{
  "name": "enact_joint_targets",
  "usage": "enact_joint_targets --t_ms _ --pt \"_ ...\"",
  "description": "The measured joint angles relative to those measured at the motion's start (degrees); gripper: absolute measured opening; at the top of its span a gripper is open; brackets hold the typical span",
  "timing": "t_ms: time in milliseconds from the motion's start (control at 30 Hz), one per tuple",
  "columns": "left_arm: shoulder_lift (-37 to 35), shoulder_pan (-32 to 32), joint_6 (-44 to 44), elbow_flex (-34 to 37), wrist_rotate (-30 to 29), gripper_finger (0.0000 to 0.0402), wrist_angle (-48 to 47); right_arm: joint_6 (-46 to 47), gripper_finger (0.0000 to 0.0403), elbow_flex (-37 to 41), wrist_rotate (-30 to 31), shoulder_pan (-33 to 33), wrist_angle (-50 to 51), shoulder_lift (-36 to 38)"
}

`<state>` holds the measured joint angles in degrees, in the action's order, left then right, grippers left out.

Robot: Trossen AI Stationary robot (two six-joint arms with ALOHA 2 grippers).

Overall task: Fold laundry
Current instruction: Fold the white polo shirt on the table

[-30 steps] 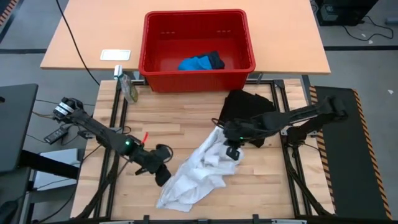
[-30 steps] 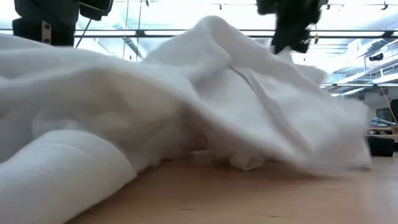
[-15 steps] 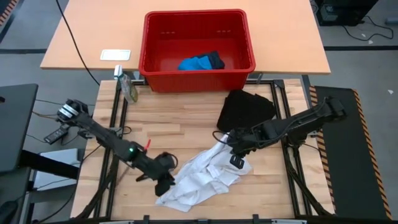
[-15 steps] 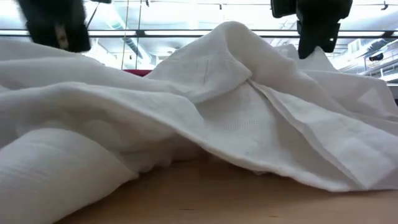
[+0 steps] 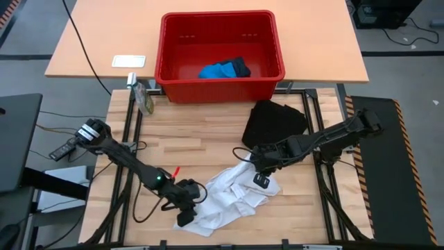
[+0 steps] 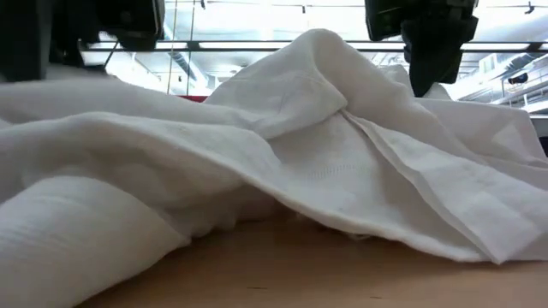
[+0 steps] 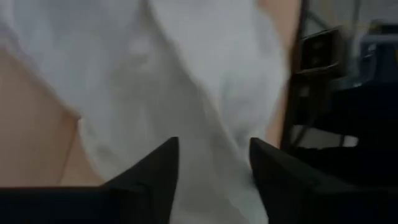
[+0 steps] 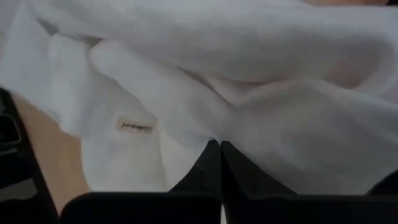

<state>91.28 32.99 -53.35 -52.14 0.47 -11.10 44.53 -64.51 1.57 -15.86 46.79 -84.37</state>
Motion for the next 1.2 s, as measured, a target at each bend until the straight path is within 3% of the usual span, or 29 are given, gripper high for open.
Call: enact_joint_targets --t_ms 233,333,400,533,700,767,833,933,1067,1133,1200 --pt "-0.7 0.1 -0.44 0.04 -2.0 0.0017 -4.03 0.26 0.0001 0.0 -0.73 0.35 -0.77 -0.52" --pt "-3.76 0.38 0.12 -1.96 -4.42 0.0005 -12.15 0.28 0.0001 0.0 -3.06 0.5 -0.84 1.12" --pt "-6.94 0.75 0.95 -5.19 -6.33 0.0004 -23.75 -0.4 0.0001 0.02 -6.5 0.58 -2.19 3.19" --pt "-13.28 2.29 6.46 -15.78 -12.84 0.0002 -45.45 -3.56 0.0001 0.02 -18.51 -1.34 -9.81 8.55" --pt "-21.47 7.1 21.2 -28.74 -12.94 0.0001 -49.34 4.0 0.0 0.02 -27.24 -4.97 -22.66 15.83" --pt "-24.25 8.83 23.0 -33.28 -14.18 0.0001 -48.34 5.69 0.0 0.01 -26.3 -7.0 -26.78 18.89" --pt "-26.47 10.9 23.07 -36.37 -18.46 0.0001 -49.43 5.15 0.0 0.0 -21.3 -9.7 -26.56 21.99" --pt "-28.48 13.68 23.04 -38.53 -25.27 0.0001 -49.45 3.32 0.0 -0.02 -11.61 -13.81 -21.08 25.07" --pt "-28.7 14.18 22.71 -37.8 -27.0 0.0001 -50.15 9.05 0.0007 0.01 1.38 -17.67 -10.47 25.05" --pt "-27.75 14.09 21.79 -36.61 -27.02 0.0 -50.07 14.15 0.0021 0.52 3.51 -18.86 -8.62 23.67" --pt "-26.47 14.05 21.13 -35.52 -27.05 0.0 -50.18 16.37 0.0042 1.24 1.4 -19.53 -8.36 21.79"
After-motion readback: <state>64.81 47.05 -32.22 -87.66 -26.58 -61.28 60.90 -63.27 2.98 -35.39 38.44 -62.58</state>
